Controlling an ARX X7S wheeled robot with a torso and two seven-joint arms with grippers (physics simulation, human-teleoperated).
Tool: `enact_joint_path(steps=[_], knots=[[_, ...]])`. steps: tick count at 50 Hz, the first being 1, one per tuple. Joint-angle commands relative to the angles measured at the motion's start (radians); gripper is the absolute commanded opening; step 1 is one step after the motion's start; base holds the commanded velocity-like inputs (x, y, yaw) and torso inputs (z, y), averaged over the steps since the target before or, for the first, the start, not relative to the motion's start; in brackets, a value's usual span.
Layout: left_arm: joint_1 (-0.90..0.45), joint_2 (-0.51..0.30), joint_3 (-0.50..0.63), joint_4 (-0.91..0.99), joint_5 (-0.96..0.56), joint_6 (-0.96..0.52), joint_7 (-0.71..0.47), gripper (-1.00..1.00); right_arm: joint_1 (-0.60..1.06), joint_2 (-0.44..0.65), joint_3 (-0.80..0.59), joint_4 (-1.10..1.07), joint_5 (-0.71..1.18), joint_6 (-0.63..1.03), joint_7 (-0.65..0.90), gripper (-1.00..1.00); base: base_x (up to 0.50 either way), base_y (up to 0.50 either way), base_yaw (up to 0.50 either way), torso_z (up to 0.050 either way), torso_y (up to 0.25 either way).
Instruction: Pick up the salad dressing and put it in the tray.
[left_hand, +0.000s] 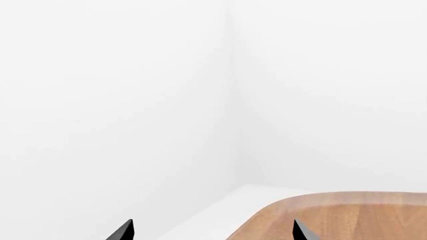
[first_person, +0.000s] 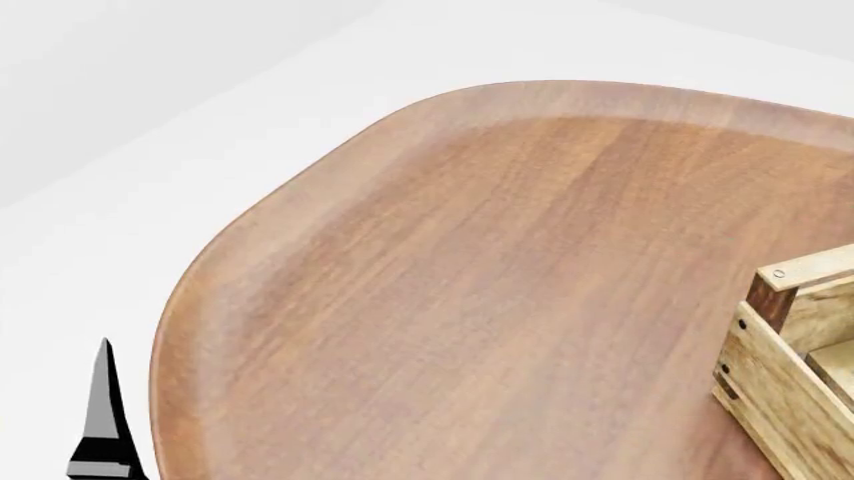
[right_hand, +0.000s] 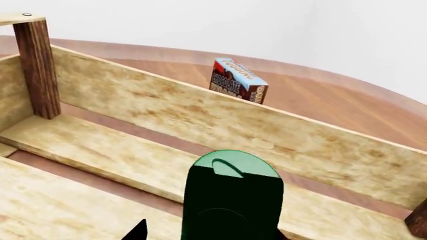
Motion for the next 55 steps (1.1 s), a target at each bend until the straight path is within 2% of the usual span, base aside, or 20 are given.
enact_joint_path(steps=[1,20,27,34,45,55], knots=[[-0.001,0.018,-0.022,0.000,0.018,-0.004,0.026,1.00,-0.004,-0.022,0.044,0.004,-0.066,-0.006,-0.017,1.00,0.00,0.00,0.00,0.000,0.000],[0.000,0.014,-0.021,0.003,0.015,-0.004,0.021,1.00,-0.035,-0.018,0.079,-0.020,-0.076,-0.014,-0.032,1.00,0.00,0.00,0.00,0.000,0.000],[-0.004,0.013,-0.019,0.005,0.013,-0.007,0.021,1.00,-0.220,-0.031,0.130,-0.388,-0.016,0.182,0.002,1.00,0.00,0.00,0.00,0.000,0.000],[-0.010,0.011,-0.016,0.013,0.010,-0.017,0.019,1.00,-0.353,-0.034,0.179,-0.639,0.030,0.290,0.038,1.00,0.00,0.00,0.00,0.000,0.000],[-0.017,0.010,-0.015,0.022,0.002,-0.027,0.018,1.00,-0.471,-0.017,0.233,-0.950,0.080,0.440,0.082,1.00,0.00,0.00,0.00,0.000,0.000],[-0.016,0.007,-0.017,0.026,-0.001,-0.028,0.015,1.00,-0.611,-0.028,0.257,-1.233,0.099,0.500,0.101,1.00,0.00,0.00,0.00,0.000,0.000]])
